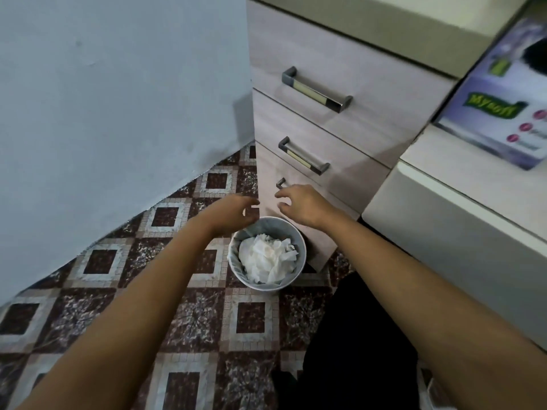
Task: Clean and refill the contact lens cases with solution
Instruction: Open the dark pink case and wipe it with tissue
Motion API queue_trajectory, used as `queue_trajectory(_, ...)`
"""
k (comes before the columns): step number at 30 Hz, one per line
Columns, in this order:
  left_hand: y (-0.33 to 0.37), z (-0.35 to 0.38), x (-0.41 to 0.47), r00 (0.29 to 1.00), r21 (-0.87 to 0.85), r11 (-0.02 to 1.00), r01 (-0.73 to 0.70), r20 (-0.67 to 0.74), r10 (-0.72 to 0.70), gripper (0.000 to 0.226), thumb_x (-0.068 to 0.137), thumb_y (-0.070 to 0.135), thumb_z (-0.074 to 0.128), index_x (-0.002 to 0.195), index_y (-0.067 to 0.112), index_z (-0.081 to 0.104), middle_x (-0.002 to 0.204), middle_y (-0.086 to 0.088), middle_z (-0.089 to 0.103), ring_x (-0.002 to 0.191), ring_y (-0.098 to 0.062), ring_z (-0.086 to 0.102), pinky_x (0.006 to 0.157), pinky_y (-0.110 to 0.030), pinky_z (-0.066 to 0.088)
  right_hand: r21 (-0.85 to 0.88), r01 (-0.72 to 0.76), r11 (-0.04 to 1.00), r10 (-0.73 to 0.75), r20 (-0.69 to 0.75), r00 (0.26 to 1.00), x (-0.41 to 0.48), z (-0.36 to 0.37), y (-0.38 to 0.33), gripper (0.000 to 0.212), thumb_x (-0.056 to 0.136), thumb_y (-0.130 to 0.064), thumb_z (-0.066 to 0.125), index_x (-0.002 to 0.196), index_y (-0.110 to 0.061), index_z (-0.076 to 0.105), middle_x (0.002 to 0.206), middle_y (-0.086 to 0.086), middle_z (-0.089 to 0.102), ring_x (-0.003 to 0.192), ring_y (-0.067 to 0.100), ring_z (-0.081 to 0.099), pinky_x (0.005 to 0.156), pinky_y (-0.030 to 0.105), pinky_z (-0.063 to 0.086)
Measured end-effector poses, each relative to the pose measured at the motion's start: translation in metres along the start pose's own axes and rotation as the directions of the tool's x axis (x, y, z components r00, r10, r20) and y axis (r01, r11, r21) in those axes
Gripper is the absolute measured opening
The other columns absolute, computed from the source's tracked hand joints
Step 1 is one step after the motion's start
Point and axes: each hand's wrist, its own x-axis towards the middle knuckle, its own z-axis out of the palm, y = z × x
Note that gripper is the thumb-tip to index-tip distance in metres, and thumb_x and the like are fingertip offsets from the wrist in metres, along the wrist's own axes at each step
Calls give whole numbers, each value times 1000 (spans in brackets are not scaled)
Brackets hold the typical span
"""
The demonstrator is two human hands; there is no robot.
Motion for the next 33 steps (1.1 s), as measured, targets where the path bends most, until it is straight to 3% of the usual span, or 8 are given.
queue_trajectory(7,32,-45,-16,991,70,996,-55,-120,63,43,93,26,54,133,11,49,128,-13,56,113,-25,54,92,-28,39,-83,71,994,-79,-99,992,-22,-49,-22,38,93,-23,48,129,-12,54,136,6,52,127,22,44,103,31,34)
queue_trajectory(13,62,-85,-32,973,96,991,-90,-206,108,45,92,29,54,134,13,48,126,-13,55,112,-24,53,94,-30,39,-143,117,983,-145,-206,968,-64,-101,-38,35,94,-20,48,125,-7,55,131,10,55,121,26,49,96,30,37)
queue_trajectory(18,97,-112,-48,942,140,978,-157,-276,190,47,92,34,54,135,16,46,128,-9,54,115,-20,51,93,-27,37,-189,71,979,-119,-256,959,-100,-138,-38,42,95,-23,46,136,-14,46,140,9,46,126,25,44,98,30,36)
queue_trajectory(22,131,-128,-56,908,181,957,-227,-317,275,47,92,34,54,135,18,47,133,-6,52,120,-19,49,98,-28,37,-236,69,969,-148,-340,929,-131,-166,-33,41,93,-23,47,133,-12,49,135,12,50,124,26,45,101,33,37)
queue_trajectory(25,157,-135,-57,882,198,938,-284,-329,337,46,91,34,55,134,19,48,133,-5,52,122,-20,47,100,-31,37,-246,55,968,-151,-390,908,-155,-185,-25,41,93,-21,48,133,-11,48,138,9,49,126,23,43,100,26,32)
queue_trajectory(28,185,-139,-55,866,216,921,-324,-325,381,50,92,37,54,137,19,44,135,-5,49,120,-19,48,100,-31,38,-241,-8,971,-99,-430,898,-177,-200,-10,43,92,-22,49,134,-12,48,135,9,52,122,24,47,96,29,37)
queue_trajectory(31,216,-138,-50,833,244,889,-388,-320,451,52,92,34,54,140,18,42,142,-2,43,125,-18,44,99,-24,33,-194,-55,979,-42,-465,884,-201,-209,8,35,91,-20,50,122,-8,56,121,11,59,113,29,52,87,33,42)
queue_trajectory(33,241,-135,-46,797,254,858,-448,-323,511,51,91,32,56,138,18,43,141,-3,45,125,-18,44,97,-22,32,-190,-105,976,-1,-488,873,-221,-215,22,35,92,-21,49,124,-9,56,125,10,58,114,28,51,89,34,41)
